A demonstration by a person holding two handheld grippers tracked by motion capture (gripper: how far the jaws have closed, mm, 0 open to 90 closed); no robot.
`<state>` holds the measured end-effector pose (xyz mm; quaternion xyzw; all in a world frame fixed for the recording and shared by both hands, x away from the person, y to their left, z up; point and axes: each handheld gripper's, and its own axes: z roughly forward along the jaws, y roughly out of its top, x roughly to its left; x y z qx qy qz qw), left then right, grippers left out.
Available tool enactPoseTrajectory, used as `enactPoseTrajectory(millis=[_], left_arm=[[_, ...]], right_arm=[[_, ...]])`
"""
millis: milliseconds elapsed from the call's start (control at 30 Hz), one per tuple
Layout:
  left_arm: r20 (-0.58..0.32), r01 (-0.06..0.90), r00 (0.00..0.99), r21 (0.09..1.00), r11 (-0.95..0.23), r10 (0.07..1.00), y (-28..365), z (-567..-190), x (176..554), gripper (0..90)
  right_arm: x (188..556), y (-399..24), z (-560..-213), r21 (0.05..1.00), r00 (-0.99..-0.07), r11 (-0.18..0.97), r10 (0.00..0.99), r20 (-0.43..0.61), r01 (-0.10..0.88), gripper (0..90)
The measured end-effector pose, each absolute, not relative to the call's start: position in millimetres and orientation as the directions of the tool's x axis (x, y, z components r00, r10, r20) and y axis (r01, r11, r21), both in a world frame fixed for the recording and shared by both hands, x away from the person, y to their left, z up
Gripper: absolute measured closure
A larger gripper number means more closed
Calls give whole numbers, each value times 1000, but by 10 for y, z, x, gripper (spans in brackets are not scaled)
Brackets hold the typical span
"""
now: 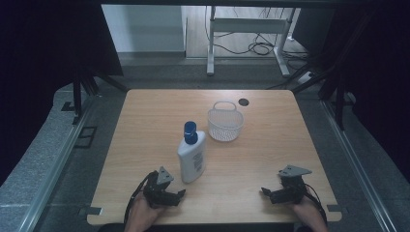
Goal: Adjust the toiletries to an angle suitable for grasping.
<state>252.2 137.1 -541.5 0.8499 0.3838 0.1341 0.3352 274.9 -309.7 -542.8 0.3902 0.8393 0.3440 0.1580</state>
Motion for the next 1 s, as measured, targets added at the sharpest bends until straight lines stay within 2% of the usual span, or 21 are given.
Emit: enactPoseTrajectory(millis=[600, 767, 1000], left_arm=[[-47, 552, 675, 694, -461, 736, 1457, -5248, 2506, 137], [-47, 559, 664, 694, -454, 746, 1515, -5212, 2522, 214], [-36, 560, 646, 701, -441, 763, 1597, -5177, 2581, 274]], right_arm=[[2746, -3100, -5427, 701, -648, 461, 761, 3, 545, 0], [2746, -3100, -5428, 701, -648, 461, 761, 3, 545, 0], [2746, -3100, -5428, 701, -648, 461, 761, 3, 544, 0]])
